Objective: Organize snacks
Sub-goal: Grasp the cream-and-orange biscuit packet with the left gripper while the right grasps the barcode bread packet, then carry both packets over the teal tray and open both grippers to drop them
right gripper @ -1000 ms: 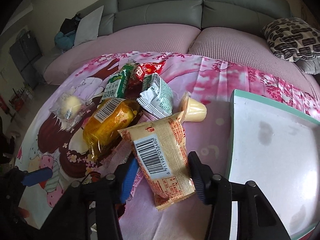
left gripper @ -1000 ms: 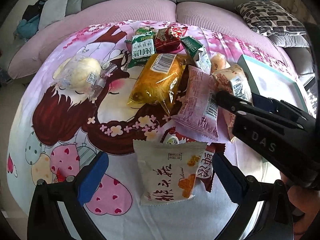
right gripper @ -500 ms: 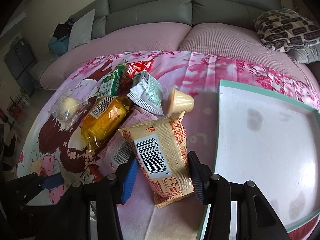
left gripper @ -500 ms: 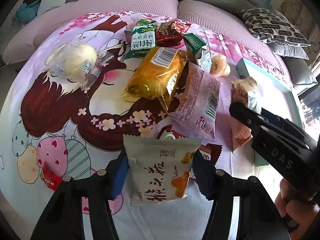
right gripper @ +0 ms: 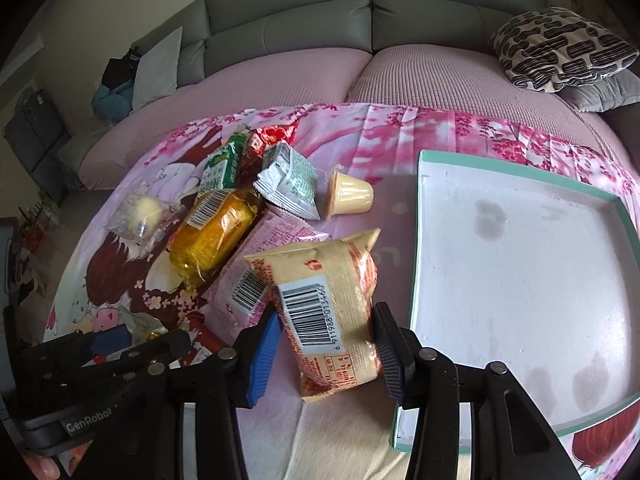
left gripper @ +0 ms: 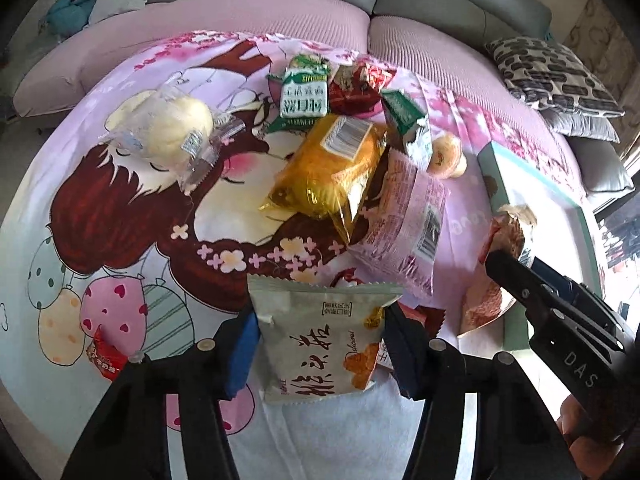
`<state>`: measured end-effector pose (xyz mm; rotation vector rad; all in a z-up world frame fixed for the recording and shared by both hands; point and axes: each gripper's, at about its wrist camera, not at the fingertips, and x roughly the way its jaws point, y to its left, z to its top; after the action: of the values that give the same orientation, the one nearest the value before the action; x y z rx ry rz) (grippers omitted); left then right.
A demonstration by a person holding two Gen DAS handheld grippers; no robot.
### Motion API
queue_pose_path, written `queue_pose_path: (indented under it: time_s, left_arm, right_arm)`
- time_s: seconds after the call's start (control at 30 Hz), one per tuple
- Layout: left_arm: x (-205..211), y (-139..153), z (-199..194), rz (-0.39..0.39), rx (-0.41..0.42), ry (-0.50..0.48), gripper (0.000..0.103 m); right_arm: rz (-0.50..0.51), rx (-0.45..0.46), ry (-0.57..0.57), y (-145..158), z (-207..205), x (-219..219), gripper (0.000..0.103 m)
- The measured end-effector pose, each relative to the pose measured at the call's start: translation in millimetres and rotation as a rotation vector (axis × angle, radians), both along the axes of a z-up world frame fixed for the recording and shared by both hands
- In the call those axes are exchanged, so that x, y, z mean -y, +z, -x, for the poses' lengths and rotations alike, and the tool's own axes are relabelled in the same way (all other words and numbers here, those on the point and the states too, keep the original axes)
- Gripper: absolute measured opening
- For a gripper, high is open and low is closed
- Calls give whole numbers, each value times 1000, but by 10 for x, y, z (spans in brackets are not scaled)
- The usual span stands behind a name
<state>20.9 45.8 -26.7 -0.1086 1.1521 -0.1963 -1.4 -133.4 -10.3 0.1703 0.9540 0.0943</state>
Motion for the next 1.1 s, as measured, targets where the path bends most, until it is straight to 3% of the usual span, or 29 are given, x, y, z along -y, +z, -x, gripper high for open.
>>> queue_pose_path:
  time_s: [0.23, 0.83, 1.1]
  left_arm:
    - [-7, 85, -13, -4, 33, 24, 55]
    - [-62, 366, 55, 6, 121, 57, 54]
    - [354, 688, -23, -4, 183, -46, 54]
  right_arm:
    - [-21, 26, 12, 105, 33, 5, 41]
    - [-81, 101, -13, 317, 114, 135, 40]
    - [-53, 159, -93, 498, 165, 444, 40]
